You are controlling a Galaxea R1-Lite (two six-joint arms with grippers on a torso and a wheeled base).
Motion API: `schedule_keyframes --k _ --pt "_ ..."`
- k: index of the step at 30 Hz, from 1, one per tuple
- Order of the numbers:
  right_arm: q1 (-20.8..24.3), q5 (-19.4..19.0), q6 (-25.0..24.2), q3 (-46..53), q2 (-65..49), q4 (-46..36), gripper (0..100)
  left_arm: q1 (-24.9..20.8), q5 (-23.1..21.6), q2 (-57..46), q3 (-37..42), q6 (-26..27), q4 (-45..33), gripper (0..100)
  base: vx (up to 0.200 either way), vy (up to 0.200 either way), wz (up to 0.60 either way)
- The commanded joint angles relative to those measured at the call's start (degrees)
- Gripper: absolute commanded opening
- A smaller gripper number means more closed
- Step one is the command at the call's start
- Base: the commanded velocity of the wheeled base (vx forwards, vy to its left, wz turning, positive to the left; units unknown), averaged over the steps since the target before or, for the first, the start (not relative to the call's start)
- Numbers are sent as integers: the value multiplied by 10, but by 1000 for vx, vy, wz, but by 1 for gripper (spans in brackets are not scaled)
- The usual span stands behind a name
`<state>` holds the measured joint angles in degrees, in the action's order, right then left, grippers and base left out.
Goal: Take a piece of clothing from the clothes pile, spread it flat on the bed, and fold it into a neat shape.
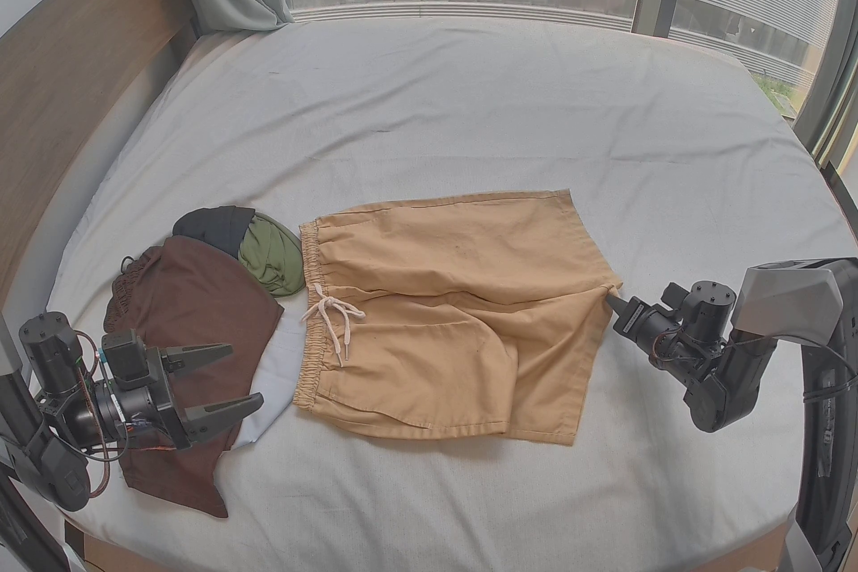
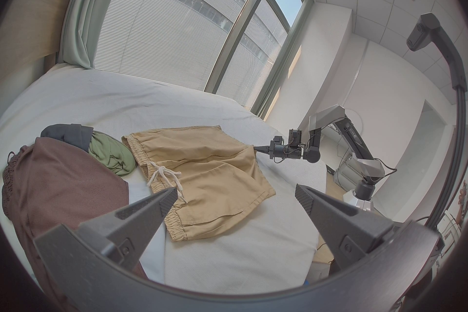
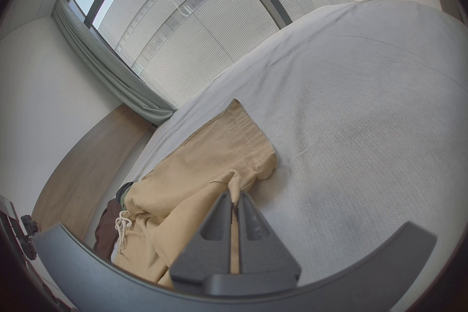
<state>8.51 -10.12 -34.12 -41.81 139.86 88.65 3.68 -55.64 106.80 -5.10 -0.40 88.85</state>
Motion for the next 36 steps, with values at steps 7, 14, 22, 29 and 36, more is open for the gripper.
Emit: schedule_keyframes --k 7,14,22,29,36 --pt "1 1 -2 -17 7 1 0 0 0 0 0 0 0 100 0 0 0" --pt "-2 1 -2 -17 5 1 100 -1 0 0 0 0 0 100 0 0 0" --pt "-2 2 4 26 -29 0 100 -1 0 0 0 1 0 100 0 0 0" --pt "3 -68 6 119 -80 -1 100 0 0 -2 -1 -1 0 100 0 0 0" --pt "17 -119 16 195 -101 -2 100 0 0 -1 -1 0 0 100 0 0 0"
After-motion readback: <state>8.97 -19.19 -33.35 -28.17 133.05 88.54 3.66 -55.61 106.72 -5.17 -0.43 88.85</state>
